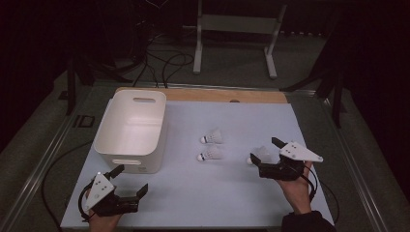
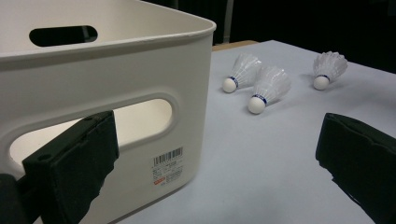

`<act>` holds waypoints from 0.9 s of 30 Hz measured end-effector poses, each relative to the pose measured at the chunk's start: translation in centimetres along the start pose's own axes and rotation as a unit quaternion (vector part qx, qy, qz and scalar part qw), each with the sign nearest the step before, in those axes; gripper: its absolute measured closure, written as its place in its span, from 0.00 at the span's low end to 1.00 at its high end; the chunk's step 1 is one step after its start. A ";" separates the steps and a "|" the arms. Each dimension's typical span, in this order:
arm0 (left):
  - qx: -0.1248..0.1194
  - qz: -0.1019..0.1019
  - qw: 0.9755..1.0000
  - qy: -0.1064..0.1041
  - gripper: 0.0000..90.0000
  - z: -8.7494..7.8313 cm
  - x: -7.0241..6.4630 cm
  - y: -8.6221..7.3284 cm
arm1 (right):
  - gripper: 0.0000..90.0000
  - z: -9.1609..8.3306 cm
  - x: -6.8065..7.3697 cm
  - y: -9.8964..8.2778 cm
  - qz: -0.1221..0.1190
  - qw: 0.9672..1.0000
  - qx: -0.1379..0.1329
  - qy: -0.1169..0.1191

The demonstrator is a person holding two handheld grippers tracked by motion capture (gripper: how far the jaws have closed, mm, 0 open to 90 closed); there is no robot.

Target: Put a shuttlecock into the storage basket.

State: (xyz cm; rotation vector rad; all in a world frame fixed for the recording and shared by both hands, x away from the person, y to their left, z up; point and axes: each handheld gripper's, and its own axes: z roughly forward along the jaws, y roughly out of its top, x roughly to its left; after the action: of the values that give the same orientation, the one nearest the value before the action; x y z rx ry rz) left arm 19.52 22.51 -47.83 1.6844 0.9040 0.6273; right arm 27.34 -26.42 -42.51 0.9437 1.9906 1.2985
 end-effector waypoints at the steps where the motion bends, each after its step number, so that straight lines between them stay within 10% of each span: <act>1: 0.000 0.000 1.000 0.000 0.00 0.0 0.0 0.0 | 0.08 0.1 -0.1 -0.1 0.005 1.000 0.001 0.001; 27: 0.003 0.005 1.000 0.000 0.00 0.2 -0.1 0.0 | 0.08 1.7 -1.8 -1.8 0.039 0.998 0.043 -0.016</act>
State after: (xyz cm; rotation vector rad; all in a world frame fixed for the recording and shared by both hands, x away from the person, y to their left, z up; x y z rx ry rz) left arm 19.68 22.34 -47.89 1.6939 0.8996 0.6325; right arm 29.32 -27.48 -44.62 1.0866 2.0171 1.2386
